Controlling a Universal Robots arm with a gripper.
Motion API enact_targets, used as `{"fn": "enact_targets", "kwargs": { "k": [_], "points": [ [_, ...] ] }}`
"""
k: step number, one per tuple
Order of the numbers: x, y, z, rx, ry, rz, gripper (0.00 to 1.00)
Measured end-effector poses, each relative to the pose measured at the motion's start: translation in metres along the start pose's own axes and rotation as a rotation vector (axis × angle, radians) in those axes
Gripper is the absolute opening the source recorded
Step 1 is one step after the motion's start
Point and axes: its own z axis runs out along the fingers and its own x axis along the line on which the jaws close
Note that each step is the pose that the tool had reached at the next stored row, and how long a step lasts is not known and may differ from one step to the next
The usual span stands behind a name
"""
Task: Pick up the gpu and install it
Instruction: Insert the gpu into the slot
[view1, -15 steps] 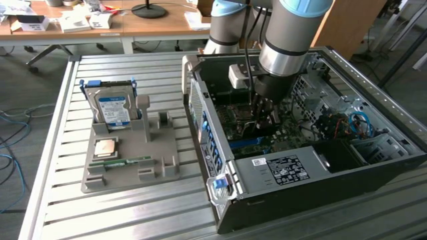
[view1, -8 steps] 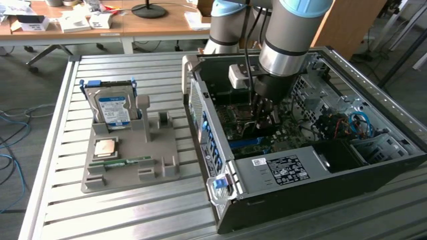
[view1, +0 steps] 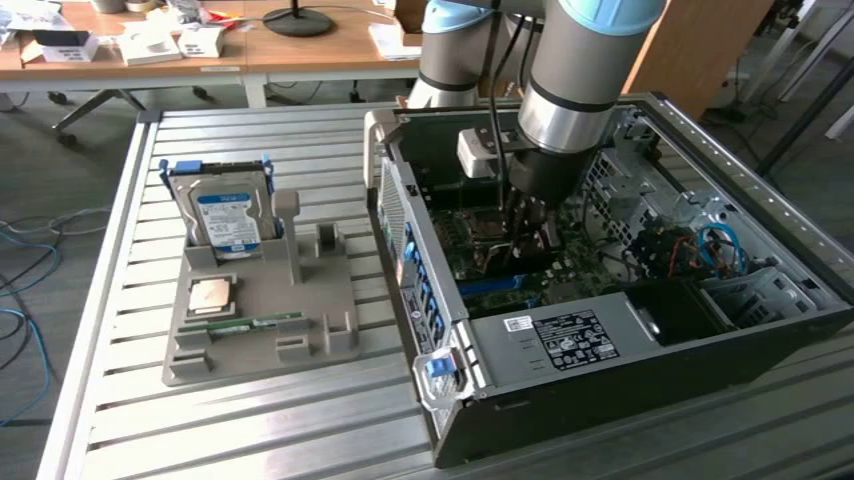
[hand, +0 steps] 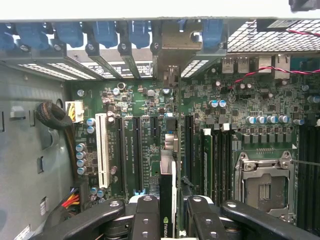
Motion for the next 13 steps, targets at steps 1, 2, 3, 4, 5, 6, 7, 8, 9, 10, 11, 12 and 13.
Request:
{"fn": "enact_targets", "kwargs": {
  "k": [1, 2, 3, 4, 5, 6, 7, 8, 9, 10, 11, 12, 13],
  "points": [
    [0.0000, 0.0000, 0.0000, 0.0000, 0.0001, 0.000, 0.26],
    [0.0001, 0.0000, 0.0000, 0.0000, 0.0001, 0.000, 0.26],
    [0.0004, 0.0000, 0.0001, 0.0000, 0.0000, 0.000, 0.26],
    [0.0007, 0.0000, 0.0003, 0.0000, 0.0001, 0.000, 0.26],
    [0.0008, 0.0000, 0.0005, 0.0000, 0.0001, 0.000, 0.26],
    [0.0008, 0.0000, 0.0008, 0.0000, 0.0002, 0.000, 0.26],
    [0.0008, 0.0000, 0.0011, 0.0000, 0.0002, 0.000, 0.26],
    [0.0009, 0.0000, 0.0014, -0.0001, 0.0003, 0.000, 0.26],
    [0.0008, 0.0000, 0.0019, 0.0001, 0.0000, 0.000, 0.26],
    [0.0009, 0.0000, 0.0024, 0.0001, 0.0000, 0.000, 0.26],
    [0.0009, 0.0000, 0.0025, 0.0000, 0.0003, 0.000, 0.26],
    [0.0009, 0.0000, 0.0025, -0.0001, 0.0004, 0.000, 0.26],
    [0.0009, 0.0000, 0.0026, -0.0001, 0.0004, 0.000, 0.26]
  ]
}}
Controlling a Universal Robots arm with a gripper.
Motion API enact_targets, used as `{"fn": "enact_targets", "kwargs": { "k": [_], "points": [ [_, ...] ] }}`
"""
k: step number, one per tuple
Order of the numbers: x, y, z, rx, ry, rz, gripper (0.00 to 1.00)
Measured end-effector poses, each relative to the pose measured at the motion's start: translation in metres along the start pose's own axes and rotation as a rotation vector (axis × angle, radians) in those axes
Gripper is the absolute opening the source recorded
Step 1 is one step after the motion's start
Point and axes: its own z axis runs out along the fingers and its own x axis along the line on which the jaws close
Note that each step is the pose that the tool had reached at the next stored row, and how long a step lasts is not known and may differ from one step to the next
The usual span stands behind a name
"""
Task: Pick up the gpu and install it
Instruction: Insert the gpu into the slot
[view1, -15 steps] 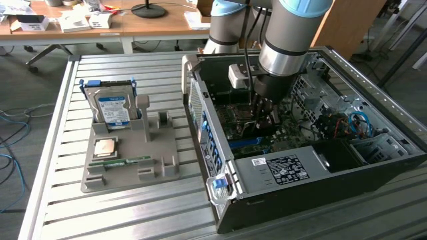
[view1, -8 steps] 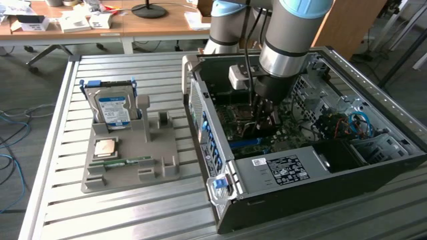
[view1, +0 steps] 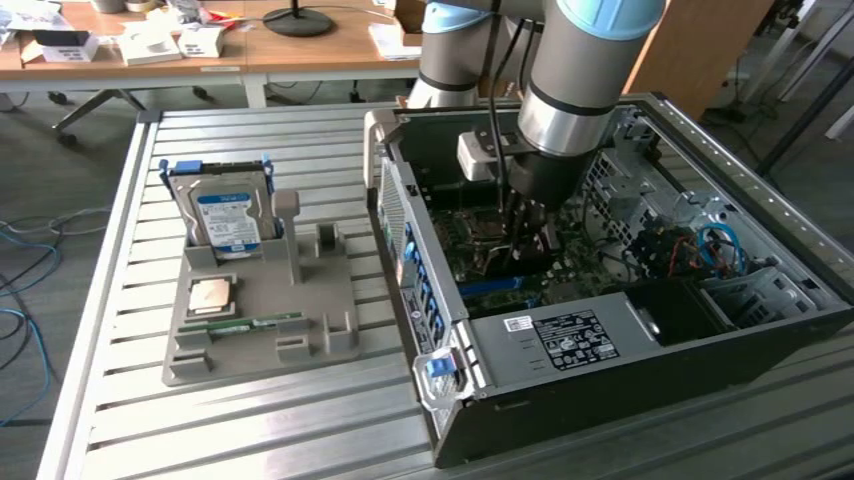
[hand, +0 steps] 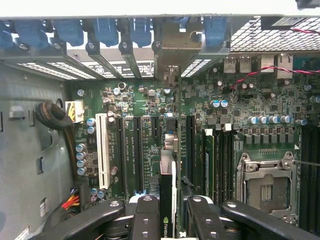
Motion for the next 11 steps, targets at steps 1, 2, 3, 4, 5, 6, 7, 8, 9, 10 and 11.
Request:
{"fn": "enact_targets", "kwargs": {
  "k": [1, 2, 3, 4, 5, 6, 7, 8, 9, 10, 11],
  "points": [
    [0.0000, 0.0000, 0.0002, 0.0001, -0.0003, 0.000, 0.26],
    [0.0000, 0.0000, 0.0003, 0.0001, -0.0003, 0.000, 0.26],
    [-0.0001, 0.0000, 0.0006, 0.0002, -0.0004, 0.000, 0.26],
    [0.0000, 0.0000, 0.0007, 0.0001, -0.0004, 0.000, 0.26],
    [0.0000, 0.0000, 0.0007, 0.0001, -0.0003, 0.000, 0.26],
    [0.0000, 0.0001, 0.0008, 0.0002, -0.0003, 0.000, 0.26],
    [0.0000, 0.0004, 0.0009, 0.0001, -0.0003, 0.000, 0.26],
    [0.0000, 0.0007, 0.0010, 0.0001, -0.0003, 0.000, 0.26],
    [0.0000, 0.0010, 0.0010, 0.0001, -0.0003, 0.000, 0.26],
    [0.0000, 0.0010, 0.0011, 0.0002, -0.0003, 0.000, 0.26],
    [0.0000, 0.0010, 0.0012, 0.0002, -0.0003, 0.000, 0.26]
  ]
}}
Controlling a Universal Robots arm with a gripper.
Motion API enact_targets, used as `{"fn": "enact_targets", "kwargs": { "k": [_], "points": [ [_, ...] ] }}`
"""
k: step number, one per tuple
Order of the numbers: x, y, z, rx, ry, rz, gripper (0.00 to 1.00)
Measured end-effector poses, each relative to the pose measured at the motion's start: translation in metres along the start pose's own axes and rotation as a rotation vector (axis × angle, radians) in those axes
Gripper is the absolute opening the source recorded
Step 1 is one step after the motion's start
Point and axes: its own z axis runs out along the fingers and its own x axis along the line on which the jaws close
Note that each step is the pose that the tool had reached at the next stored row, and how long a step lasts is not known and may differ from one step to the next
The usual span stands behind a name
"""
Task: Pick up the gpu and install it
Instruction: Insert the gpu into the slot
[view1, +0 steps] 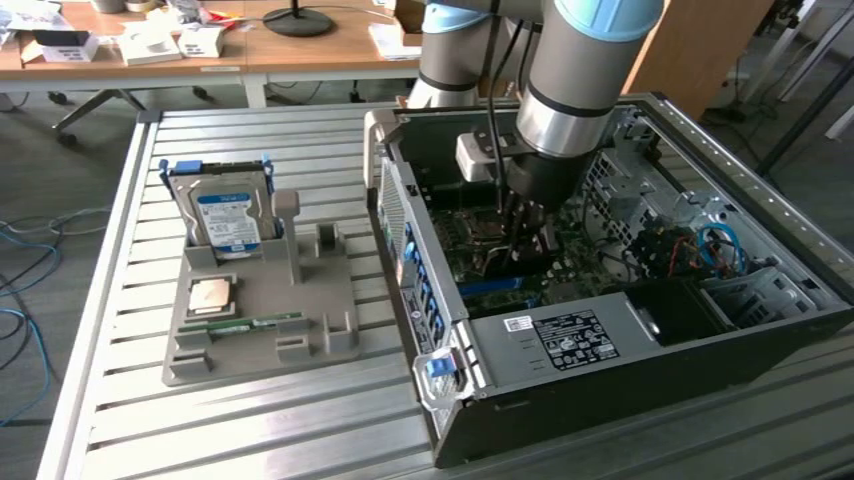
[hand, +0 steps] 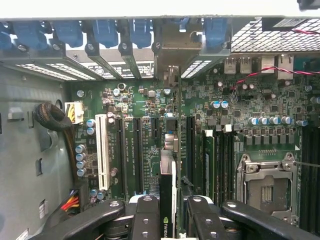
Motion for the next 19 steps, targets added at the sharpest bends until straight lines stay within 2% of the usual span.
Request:
{"fn": "enact_targets", "kwargs": {
  "k": [19],
  "points": [
    [-0.0007, 0.0002, 0.0058, 0.0000, 0.0001, 0.000, 0.26]
  ]
}}
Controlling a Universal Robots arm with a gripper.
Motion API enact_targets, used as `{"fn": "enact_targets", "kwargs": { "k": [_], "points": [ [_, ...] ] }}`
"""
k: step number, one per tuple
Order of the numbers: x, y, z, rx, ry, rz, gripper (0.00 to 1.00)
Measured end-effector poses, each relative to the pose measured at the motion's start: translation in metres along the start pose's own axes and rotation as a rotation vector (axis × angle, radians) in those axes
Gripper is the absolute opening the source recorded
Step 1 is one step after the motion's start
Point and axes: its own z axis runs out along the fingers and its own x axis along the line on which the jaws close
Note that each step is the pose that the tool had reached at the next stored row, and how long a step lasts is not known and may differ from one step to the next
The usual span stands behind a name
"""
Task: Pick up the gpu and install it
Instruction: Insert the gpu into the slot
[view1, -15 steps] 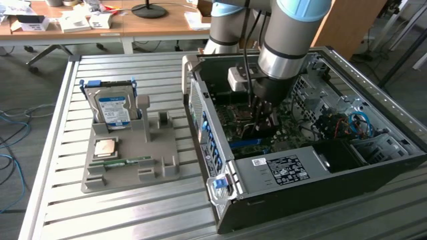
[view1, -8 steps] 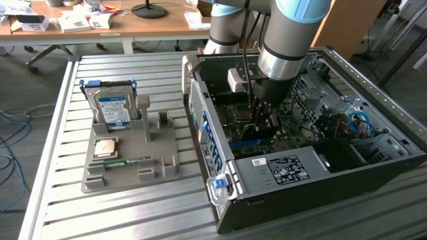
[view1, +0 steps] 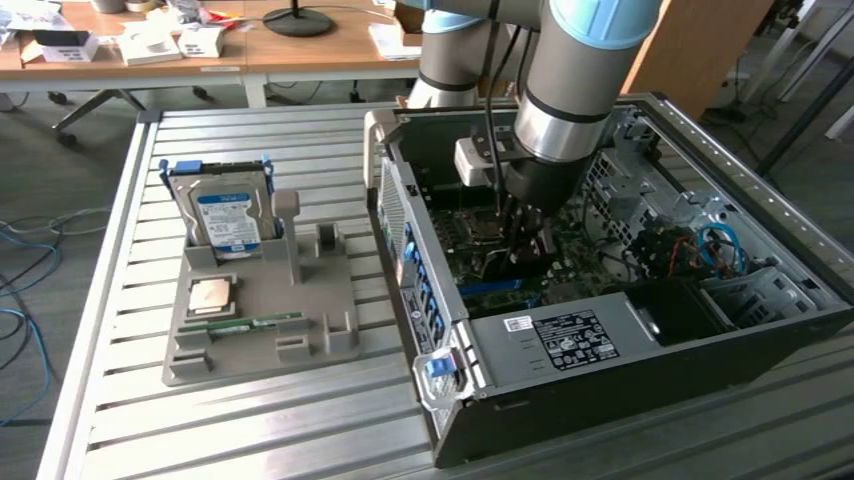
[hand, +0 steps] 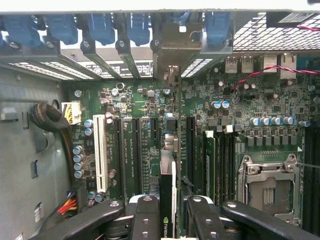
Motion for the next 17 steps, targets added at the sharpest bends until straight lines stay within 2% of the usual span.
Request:
{"fn": "enact_targets", "kwargs": {
  "k": [17],
  "points": [
    [-0.0005, 0.0009, 0.0026, 0.0000, 0.0001, 0.000, 0.26]
  ]
}}
